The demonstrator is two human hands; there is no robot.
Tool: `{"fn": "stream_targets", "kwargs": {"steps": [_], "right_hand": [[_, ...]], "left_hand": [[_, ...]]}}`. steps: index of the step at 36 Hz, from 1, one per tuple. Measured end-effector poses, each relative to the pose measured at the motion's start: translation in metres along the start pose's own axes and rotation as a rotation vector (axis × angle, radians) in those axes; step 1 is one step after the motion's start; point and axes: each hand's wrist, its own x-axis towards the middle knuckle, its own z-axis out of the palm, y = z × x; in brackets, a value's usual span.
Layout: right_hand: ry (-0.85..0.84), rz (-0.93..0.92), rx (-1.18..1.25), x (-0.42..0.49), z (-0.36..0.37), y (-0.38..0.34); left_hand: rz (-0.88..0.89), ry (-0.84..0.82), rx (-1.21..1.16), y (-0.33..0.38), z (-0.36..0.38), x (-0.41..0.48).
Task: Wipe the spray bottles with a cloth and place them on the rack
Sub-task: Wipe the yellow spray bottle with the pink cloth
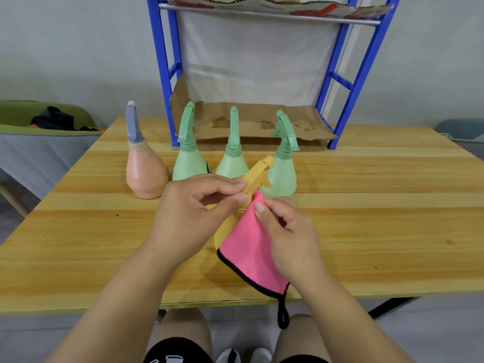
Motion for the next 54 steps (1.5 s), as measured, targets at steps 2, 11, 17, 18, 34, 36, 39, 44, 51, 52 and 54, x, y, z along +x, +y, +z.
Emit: {"fn": "stream_targets", "kwargs": {"steps": [2, 11, 17, 18, 34, 36, 39, 44, 51, 52, 54], "right_hand": [[-0.007, -0.036, -0.066, -0.003, 0.0, 0.001], [0.178, -0.402, -0.406, -0.014, 0.017, 0.009], [-0.09, -0.112, -0.138, -0.001, 0.003, 0.011], [-0.136, -0.079, -0.121, 0.001, -0.001, 0.011], [-0.003, -0.162, -0.242, -0.005, 0.001, 0.014], [-0.006, -0.157, -0.26, -0.004, -0.005, 0.014], [-0.041, -0.193, -0.299, -0.006, -0.013, 0.013], [-0.062, -0.225, -0.222, -0.014, -0.024, 0.009], [0.155, -0.192, -0.149, -0.008, -0.044, -0.003], [0.171, -0.171, -0.151, -0.006, -0.045, -0.004], [0.163, -0.109, -0.152, -0.001, -0.046, -0.004]], "left_hand": [[0.018, 0.006, 0.004, -0.001, 0.001, -0.001], [0.168, -0.03, 0.207, -0.003, -0.001, -0.001], [0.135, -0.01, 0.187, -0.004, -0.001, 0.0], [0.128, -0.005, 0.185, -0.005, -0.001, 0.0], [0.051, -0.009, 0.094, -0.015, -0.002, 0.002], [0.068, -0.024, 0.148, -0.015, -0.002, 0.003], [0.099, -0.051, 0.283, -0.013, -0.003, 0.004], [0.193, -0.08, 0.503, -0.008, -0.003, 0.005], [0.209, -0.156, 0.546, -0.004, -0.005, 0.009], [0.206, -0.162, 0.551, -0.004, -0.005, 0.009], [0.208, -0.157, 0.567, -0.005, -0.006, 0.01]]}}
